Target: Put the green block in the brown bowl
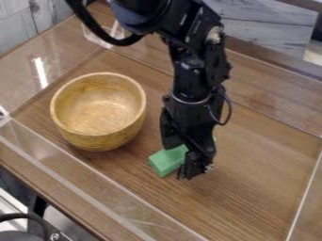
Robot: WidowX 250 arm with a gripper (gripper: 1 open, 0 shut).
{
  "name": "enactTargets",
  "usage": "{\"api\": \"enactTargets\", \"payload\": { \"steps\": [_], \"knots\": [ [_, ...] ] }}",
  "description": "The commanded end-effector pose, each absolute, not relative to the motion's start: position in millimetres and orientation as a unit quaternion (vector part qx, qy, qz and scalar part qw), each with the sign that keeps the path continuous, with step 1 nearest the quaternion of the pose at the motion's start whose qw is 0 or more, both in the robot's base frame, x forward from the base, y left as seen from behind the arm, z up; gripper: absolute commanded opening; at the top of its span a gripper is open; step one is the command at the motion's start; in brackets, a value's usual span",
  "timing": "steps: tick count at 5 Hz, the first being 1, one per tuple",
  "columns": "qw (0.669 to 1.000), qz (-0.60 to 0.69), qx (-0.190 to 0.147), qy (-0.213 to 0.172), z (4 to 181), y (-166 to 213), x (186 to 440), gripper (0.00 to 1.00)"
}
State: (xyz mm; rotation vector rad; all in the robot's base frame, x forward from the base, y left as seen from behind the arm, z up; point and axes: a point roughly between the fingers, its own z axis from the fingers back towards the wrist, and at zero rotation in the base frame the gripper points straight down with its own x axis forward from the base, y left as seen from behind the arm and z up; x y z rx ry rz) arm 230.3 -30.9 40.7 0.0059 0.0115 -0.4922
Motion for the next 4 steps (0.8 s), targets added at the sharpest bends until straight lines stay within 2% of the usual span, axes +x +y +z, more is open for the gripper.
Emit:
{"api": "enactTargets", "payload": {
  "steps": [1, 4],
  "knots": [
    [0.972, -0.235, 0.002, -0.013, 43.8, -28, 240, 1.0],
    [0.975, -0.221, -0.008, -0.01, 31.3, -26, 246, 1.0]
  ]
}}
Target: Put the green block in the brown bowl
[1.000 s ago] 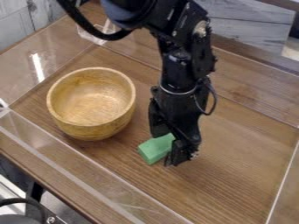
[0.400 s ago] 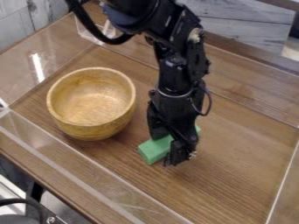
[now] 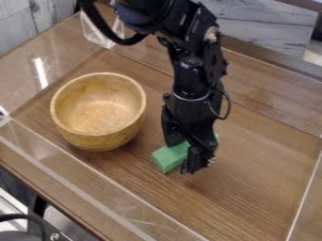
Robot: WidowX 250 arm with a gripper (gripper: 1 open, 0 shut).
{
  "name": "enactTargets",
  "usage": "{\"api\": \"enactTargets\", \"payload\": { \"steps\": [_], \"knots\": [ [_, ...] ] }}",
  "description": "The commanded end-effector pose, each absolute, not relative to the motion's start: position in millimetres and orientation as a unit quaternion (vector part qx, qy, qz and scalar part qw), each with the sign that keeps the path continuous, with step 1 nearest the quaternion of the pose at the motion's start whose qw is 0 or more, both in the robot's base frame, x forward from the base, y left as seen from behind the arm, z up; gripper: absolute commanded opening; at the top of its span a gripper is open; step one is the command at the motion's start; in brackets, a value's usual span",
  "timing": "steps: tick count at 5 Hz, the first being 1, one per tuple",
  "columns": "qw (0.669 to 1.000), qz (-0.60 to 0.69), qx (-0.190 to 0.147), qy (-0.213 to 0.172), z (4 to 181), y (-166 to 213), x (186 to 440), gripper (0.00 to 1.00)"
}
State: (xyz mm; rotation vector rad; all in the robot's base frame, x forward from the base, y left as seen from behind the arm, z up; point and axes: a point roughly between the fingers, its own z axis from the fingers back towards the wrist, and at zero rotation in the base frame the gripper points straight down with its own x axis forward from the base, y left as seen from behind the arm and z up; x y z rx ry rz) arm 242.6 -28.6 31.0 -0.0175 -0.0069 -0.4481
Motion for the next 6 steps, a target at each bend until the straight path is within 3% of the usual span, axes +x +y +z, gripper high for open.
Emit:
{"api": "enactTargets", "payload": {
  "steps": [1, 3, 4, 6],
  "knots": [
    [0.976, -0.217, -0.011, -0.008, 26.4, -25, 247, 1.0],
    [0.977, -0.212, -0.018, -0.006, 24.4, -24, 249, 1.0],
    [0.978, -0.208, -0.024, 0.001, 26.3, -26, 246, 0.0],
    [0.981, -0.187, -0.046, 0.032, 28.8, -31, 235, 0.0]
  ]
}}
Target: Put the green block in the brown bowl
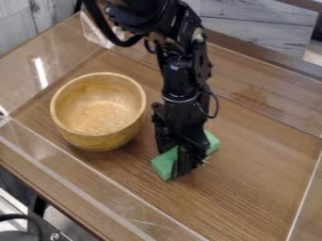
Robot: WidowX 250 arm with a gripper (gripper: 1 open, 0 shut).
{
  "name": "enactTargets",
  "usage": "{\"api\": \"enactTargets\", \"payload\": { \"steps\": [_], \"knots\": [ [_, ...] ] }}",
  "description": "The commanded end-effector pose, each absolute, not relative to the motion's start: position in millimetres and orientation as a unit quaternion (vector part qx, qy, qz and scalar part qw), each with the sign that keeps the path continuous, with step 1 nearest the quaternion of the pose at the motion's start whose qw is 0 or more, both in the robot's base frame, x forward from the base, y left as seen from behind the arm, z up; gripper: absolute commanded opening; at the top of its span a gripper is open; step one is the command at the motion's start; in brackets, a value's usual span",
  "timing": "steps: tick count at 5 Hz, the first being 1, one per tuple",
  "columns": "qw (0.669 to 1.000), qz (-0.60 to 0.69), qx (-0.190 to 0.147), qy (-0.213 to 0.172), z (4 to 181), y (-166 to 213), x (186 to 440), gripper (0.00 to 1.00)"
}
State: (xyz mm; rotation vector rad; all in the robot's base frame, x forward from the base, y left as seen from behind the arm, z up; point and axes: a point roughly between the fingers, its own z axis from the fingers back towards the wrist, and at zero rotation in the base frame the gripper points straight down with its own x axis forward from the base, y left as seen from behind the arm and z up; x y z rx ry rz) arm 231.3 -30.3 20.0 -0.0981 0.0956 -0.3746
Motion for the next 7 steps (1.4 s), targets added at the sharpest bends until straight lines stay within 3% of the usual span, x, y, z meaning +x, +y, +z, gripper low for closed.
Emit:
{"api": "enactTargets", "payload": {
  "steps": [1, 2, 5, 7],
  "knots": [
    [0.982, -0.176, -0.058, 0.047, 31.2, -33, 229, 0.0],
    [0.982, -0.165, -0.067, 0.062, 34.3, -36, 224, 0.0],
    [0.987, -0.107, -0.091, 0.079, 83.0, -27, 210, 0.0],
    [0.995, -0.02, -0.087, 0.043, 166.8, 11, 209, 0.0]
  ]
}}
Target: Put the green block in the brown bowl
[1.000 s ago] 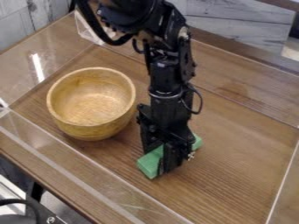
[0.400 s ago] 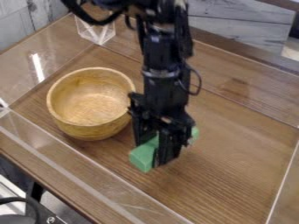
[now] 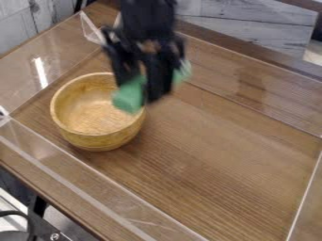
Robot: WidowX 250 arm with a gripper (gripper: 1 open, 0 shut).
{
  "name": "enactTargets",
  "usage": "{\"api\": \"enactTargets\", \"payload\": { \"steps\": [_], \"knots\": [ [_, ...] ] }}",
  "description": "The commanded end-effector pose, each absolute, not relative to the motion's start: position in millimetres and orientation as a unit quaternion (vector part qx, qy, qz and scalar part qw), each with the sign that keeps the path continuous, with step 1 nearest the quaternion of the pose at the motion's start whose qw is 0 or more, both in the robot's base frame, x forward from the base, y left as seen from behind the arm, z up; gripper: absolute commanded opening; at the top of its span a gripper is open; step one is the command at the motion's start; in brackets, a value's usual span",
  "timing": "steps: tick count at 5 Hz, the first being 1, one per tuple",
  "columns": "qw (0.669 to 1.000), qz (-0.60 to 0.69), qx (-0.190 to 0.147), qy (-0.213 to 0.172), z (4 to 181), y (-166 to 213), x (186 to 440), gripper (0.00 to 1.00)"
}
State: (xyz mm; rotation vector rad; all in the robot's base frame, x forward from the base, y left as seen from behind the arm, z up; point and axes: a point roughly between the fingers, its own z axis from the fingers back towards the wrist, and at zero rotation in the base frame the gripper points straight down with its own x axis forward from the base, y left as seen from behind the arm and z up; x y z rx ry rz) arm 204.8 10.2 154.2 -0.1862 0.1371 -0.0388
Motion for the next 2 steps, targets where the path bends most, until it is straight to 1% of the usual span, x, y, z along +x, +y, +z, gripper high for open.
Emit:
{"api": "enactTargets", "payload": {
  "steps": [1, 2],
  "knots": [
    [0.996, -0.004, -0.077, 0.037, 172.7, 41, 197, 0.0],
    [0.997, -0.017, -0.071, 0.032, 153.6, 42, 198, 0.0]
  ]
}}
